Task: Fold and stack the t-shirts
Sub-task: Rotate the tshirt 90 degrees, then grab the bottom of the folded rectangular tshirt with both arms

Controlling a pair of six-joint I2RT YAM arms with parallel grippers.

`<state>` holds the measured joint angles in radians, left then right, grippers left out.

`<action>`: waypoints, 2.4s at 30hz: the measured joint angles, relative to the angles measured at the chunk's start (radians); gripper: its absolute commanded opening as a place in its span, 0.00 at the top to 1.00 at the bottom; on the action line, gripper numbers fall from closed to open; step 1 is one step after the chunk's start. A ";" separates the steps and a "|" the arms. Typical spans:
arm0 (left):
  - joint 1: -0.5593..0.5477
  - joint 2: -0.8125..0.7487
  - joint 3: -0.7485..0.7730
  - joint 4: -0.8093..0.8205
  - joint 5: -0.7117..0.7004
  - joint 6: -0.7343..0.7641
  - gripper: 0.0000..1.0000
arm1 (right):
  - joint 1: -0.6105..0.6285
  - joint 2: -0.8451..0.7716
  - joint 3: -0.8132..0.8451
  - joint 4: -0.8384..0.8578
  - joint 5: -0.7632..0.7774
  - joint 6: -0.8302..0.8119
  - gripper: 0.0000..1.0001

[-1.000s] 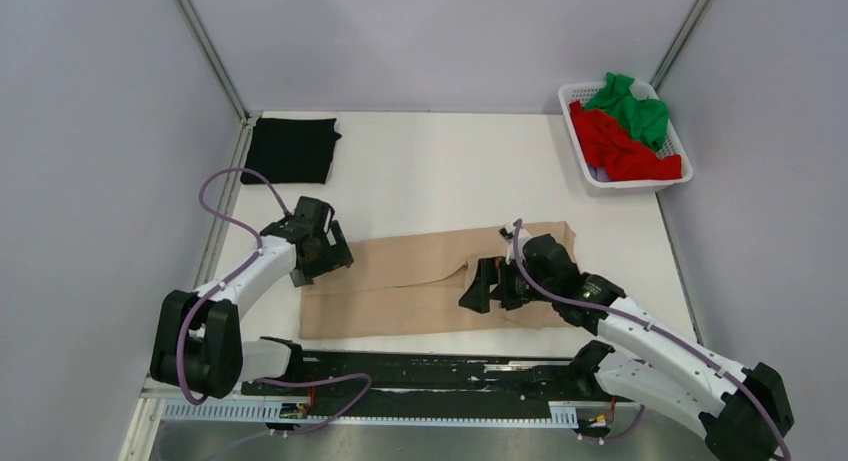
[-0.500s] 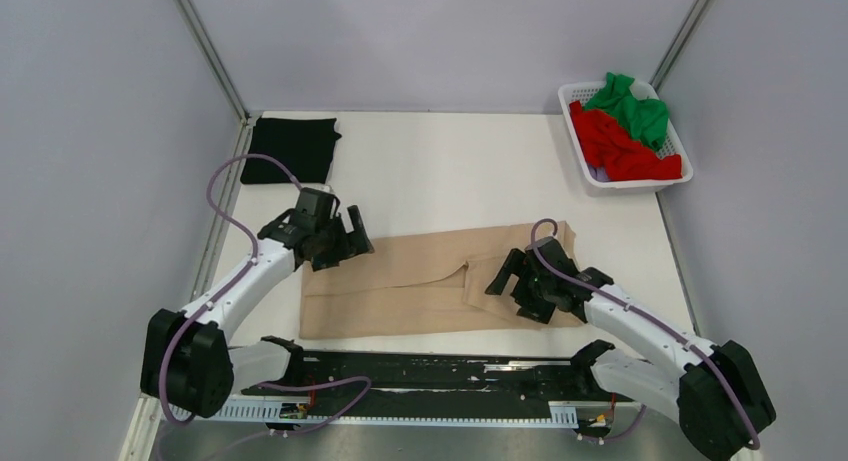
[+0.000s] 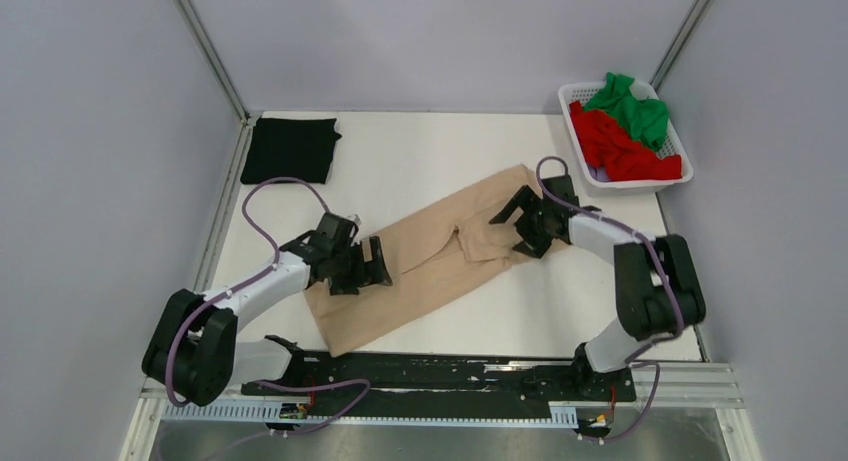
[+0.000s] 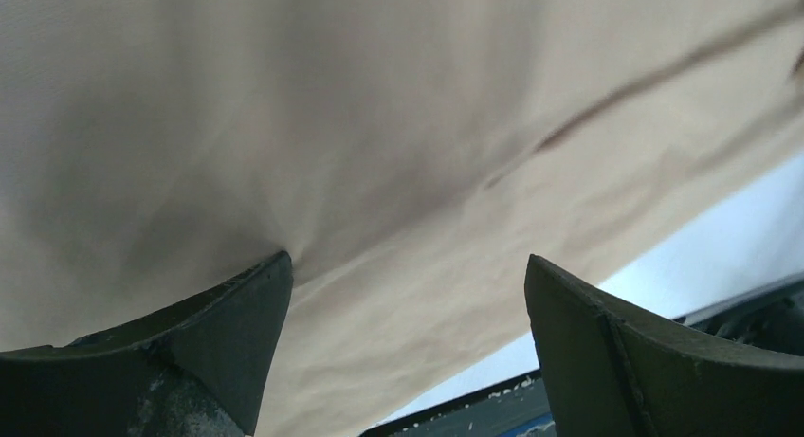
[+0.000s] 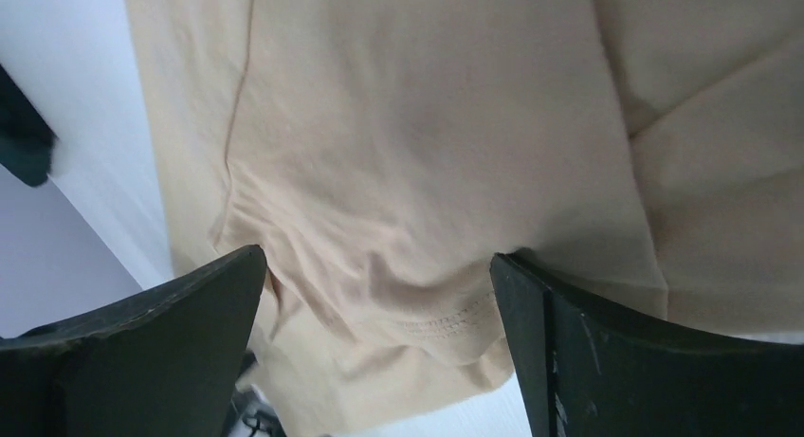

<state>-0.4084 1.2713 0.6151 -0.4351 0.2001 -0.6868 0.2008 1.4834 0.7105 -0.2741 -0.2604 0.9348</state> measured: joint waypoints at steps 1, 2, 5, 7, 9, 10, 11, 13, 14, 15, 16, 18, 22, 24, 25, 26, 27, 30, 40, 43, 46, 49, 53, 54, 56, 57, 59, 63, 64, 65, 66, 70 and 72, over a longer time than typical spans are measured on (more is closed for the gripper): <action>-0.026 -0.012 -0.011 0.009 0.008 -0.004 0.00 | -0.010 0.075 0.074 0.017 0.001 -0.026 0.00; -0.058 -0.025 -0.024 0.023 0.019 -0.006 0.00 | -0.018 0.161 0.166 0.035 0.008 -0.056 0.00; -0.176 -0.050 -0.064 0.084 0.071 -0.031 0.00 | -0.028 0.381 0.415 0.067 0.008 -0.127 0.00; -0.251 -0.045 -0.074 0.133 0.089 -0.051 0.00 | -0.029 0.518 0.588 0.083 -0.021 -0.157 0.00; -0.322 -0.017 -0.074 0.196 0.099 -0.067 0.00 | -0.027 0.647 0.763 0.089 -0.063 -0.184 0.00; -0.354 0.008 -0.066 0.234 0.106 -0.074 0.00 | -0.025 0.703 0.840 0.090 -0.086 -0.193 0.00; -0.378 0.041 -0.052 0.266 0.109 -0.078 0.00 | -0.023 0.754 0.914 0.086 -0.109 -0.201 0.00; -0.406 0.103 -0.013 0.311 0.117 -0.085 0.00 | -0.016 0.866 1.087 0.073 -0.142 -0.218 0.00; -0.421 0.142 0.010 0.330 0.120 -0.086 0.00 | -0.014 0.910 1.151 0.071 -0.155 -0.224 0.00; -0.433 0.186 0.042 0.344 0.124 -0.090 0.00 | -0.013 0.954 1.220 0.066 -0.172 -0.229 0.00; -0.446 0.232 0.080 0.361 0.130 -0.092 0.00 | -0.012 0.998 1.287 0.063 -0.186 -0.230 0.00; -0.472 0.301 0.142 0.385 0.135 -0.093 0.00 | -0.012 1.069 1.398 0.057 -0.207 -0.230 0.00; -0.517 0.355 0.203 0.387 0.111 -0.084 0.00 | -0.013 1.137 1.525 0.024 -0.205 -0.243 0.00; -0.539 0.350 0.209 0.369 0.080 -0.069 0.00 | -0.012 1.145 1.548 0.011 -0.184 -0.268 0.00; -0.547 0.344 0.209 0.359 0.071 -0.066 0.00 | -0.012 1.145 1.551 0.005 -0.175 -0.282 0.00; -0.556 0.333 0.208 0.338 0.062 -0.064 0.00 | -0.012 1.143 1.552 -0.001 -0.166 -0.298 0.00; -0.568 0.316 0.202 0.307 0.054 -0.062 0.00 | -0.012 1.139 1.552 -0.007 -0.156 -0.318 0.00; -0.599 0.243 0.175 0.203 0.023 -0.053 0.00 | -0.013 1.106 1.530 -0.034 -0.117 -0.377 0.00; -0.621 -0.163 0.100 -0.056 -0.106 -0.053 0.07 | -0.011 0.597 1.014 -0.087 -0.021 -0.463 0.00; -0.624 -0.216 0.056 -0.111 -0.126 -0.067 0.21 | 0.008 0.379 0.772 -0.071 0.017 -0.426 0.00; -0.628 -0.207 0.018 -0.155 -0.136 -0.077 0.33 | 0.066 0.194 0.533 -0.073 0.058 -0.369 0.00; -0.634 -0.164 0.012 -0.181 -0.156 -0.083 0.38 | 0.169 0.060 0.317 -0.074 0.108 -0.317 0.00; -0.643 -0.090 0.012 -0.179 -0.184 -0.086 0.39 | 0.315 -0.048 0.108 -0.097 0.145 -0.248 0.01; -0.645 -0.079 0.012 -0.175 -0.190 -0.087 0.40 | 0.334 -0.067 0.078 -0.108 0.149 -0.234 0.02; -0.653 -0.056 0.016 -0.173 -0.208 -0.089 0.41 | 0.365 -0.112 0.024 -0.130 0.158 -0.202 0.04; -0.657 -0.044 0.019 -0.171 -0.216 -0.089 0.42 | 0.376 -0.137 0.003 -0.145 0.162 -0.188 0.04; -0.664 -0.020 0.031 -0.169 -0.233 -0.090 0.43 | 0.400 -0.196 -0.039 -0.156 0.163 -0.158 0.05; -0.679 0.029 0.060 -0.167 -0.263 -0.091 0.44 | 0.434 -0.344 -0.119 -0.181 0.140 -0.105 0.08; -0.688 0.045 0.071 -0.167 -0.274 -0.092 0.44 | 0.438 -0.376 -0.136 -0.185 0.129 -0.095 0.08; -0.694 0.055 0.079 -0.167 -0.281 -0.092 0.44 | 0.442 -0.404 -0.153 -0.188 0.117 -0.087 0.09; -0.704 0.066 0.090 -0.168 -0.292 -0.093 0.44 | 0.446 -0.433 -0.172 -0.189 0.101 -0.078 0.10; -0.737 0.104 0.135 -0.190 -0.340 -0.094 0.48 | 0.460 -0.485 -0.222 -0.201 0.041 -0.056 0.13; -0.753 0.137 0.170 -0.212 -0.372 -0.098 0.50 | 0.479 -0.486 -0.233 -0.201 0.015 -0.048 0.14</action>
<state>-1.1614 1.4082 0.7849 -0.6472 -0.1715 -0.7845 0.6796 0.9977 0.4778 -0.4751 -0.2455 0.8867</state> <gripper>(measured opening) 0.528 0.880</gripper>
